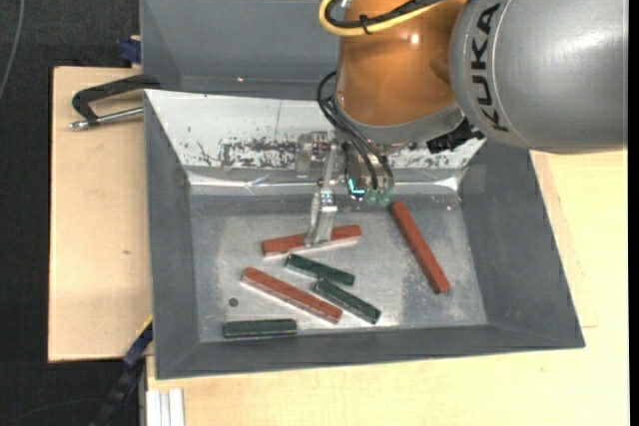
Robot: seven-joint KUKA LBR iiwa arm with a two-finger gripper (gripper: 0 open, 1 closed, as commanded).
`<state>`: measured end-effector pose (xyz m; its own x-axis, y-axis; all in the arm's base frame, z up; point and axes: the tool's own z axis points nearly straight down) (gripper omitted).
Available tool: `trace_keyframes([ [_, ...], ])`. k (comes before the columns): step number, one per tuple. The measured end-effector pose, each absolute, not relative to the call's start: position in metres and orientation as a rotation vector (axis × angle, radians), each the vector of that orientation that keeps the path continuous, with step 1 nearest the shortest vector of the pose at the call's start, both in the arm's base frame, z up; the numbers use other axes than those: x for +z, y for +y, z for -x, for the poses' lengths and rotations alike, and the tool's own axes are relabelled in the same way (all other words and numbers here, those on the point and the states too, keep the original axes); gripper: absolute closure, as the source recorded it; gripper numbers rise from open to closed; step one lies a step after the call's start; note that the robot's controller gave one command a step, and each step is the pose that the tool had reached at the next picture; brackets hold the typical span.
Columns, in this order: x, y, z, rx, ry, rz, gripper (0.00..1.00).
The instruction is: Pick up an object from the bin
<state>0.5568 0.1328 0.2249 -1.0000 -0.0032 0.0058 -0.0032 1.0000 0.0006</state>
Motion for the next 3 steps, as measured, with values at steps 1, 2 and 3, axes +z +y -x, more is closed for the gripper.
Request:
trace_keyframes([
  [1, 0.229, 0.132, -0.558, -0.003, -3.144, -0.001, 0.00],
  [2, 0.118, 0.084, -0.567, 0.000, -3.132, -0.162, 0.00],
  [3, 0.162, 0.064, -0.575, -0.002, -3.142, -0.231, 0.00],
])
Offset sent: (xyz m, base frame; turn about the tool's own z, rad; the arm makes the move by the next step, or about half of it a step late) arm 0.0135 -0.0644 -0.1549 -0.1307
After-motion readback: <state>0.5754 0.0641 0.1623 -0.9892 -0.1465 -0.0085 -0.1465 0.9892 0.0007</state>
